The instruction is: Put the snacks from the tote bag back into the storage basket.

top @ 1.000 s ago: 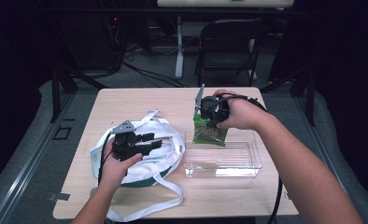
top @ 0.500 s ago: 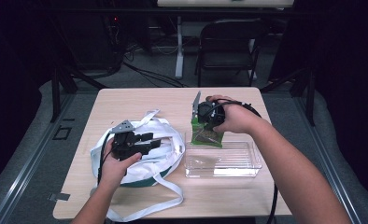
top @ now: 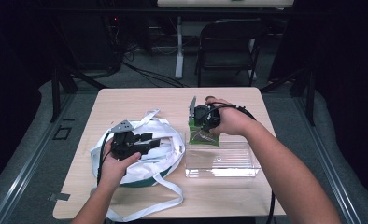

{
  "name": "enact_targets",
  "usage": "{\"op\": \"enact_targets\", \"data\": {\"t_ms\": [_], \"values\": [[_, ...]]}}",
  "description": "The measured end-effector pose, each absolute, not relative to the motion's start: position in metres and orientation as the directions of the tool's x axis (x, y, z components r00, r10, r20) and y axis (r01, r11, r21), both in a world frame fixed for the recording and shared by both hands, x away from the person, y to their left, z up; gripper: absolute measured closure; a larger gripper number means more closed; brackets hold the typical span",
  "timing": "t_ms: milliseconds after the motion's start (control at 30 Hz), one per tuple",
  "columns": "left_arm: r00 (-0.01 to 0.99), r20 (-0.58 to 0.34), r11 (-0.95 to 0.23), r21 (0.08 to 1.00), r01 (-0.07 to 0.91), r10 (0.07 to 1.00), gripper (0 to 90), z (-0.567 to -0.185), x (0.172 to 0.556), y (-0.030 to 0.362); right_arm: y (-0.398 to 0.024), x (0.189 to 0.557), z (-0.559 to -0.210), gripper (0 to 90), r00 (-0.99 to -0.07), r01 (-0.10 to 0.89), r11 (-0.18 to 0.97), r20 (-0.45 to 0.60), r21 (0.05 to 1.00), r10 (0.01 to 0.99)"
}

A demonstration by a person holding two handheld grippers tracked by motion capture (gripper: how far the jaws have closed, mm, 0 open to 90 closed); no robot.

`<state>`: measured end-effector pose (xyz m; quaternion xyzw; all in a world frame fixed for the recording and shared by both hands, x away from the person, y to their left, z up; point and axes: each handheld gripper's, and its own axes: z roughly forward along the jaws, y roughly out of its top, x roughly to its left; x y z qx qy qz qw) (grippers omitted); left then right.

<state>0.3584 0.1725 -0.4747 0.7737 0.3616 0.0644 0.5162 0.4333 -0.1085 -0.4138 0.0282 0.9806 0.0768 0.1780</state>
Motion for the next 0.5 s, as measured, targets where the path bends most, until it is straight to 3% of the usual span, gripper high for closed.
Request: {"op": "enact_targets", "data": {"t_ms": [500], "values": [[0.720, -0.279, -0.193, 0.846, 0.498, 0.636, 49.3, -0.475, 0.359, 0.175, -0.102, 0.439, -0.427, 74.6, -0.929, 0.000, 0.989, -0.367, 0.145, 0.054]]}}
